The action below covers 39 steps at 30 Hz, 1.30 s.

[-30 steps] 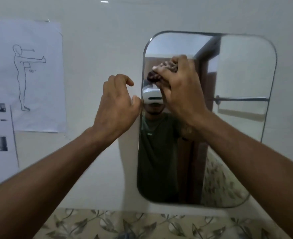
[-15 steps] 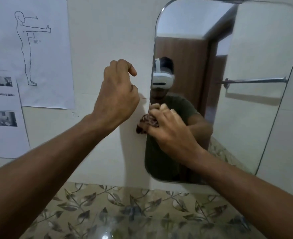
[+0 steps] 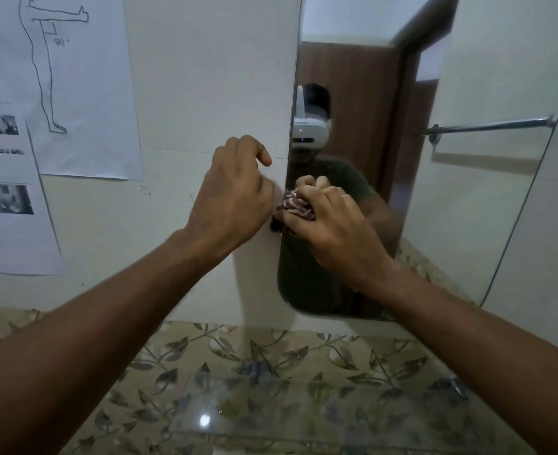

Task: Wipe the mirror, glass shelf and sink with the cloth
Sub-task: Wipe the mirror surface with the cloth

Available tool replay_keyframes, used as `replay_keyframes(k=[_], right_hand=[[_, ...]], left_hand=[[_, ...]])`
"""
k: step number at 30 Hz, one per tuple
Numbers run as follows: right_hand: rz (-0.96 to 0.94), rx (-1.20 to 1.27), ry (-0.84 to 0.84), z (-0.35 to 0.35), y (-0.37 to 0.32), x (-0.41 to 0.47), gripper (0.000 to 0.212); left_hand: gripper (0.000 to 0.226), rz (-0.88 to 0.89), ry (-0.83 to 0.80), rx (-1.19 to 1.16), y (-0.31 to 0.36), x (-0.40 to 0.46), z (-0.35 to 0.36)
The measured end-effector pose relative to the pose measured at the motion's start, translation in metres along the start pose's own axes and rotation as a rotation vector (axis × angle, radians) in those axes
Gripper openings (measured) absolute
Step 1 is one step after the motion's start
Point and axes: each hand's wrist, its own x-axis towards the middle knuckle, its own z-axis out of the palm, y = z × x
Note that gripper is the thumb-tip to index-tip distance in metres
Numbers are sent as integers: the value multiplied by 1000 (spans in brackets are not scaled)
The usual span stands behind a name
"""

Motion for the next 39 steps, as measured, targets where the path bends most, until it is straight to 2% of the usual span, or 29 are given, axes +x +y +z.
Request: replay_keyframes(k=[2,6,9,11,15,17,19,23,25,27,31,33,35,39], right_hand=[[49,-14,32,-4,7,4,37],[269,6,164,-20,32,38,42],[291,3,165,-20,31,39,43],[236,6,128,-7,13,19,40],[-80,27,-77,18,-22,-35,33],[-190,7,-93,18,-22,-43,32],[-176,2,-77,14,-14,-32,31],[60,-21,20,4,3,7,35],[117,-34,28,5,-2,9,36],[67,-17,1,13,-16,-7,33],[-216,62,-214,27,-45,-59,36],[-280,75,-246,28,-46,-69,37],[-237,67,-198,27,-39,-62,36],[22,39,-33,20,-24,-36,28]], left_hand=[[17,-6,-31,7,-1,-4,2],[16,-36,-18,8,-1,1,4],[17,-20,-4,26,-1,4,3],[17,-18,-2,23,-1,3,3],[16,-32,-21,19,-4,-6,7],[15,-41,-37,33,-7,-10,7],[15,-38,-47,34,-9,-11,7],[16,-45,-45,14,-9,-9,3],[17,-46,-45,20,-9,-10,4],[17,-45,-49,23,-11,-11,5],[15,-52,-73,28,-14,-15,11],[16,-39,-90,45,-15,-16,14],[17,-20,-109,53,-16,-18,15],[18,-12,-130,51,-15,-26,20]])
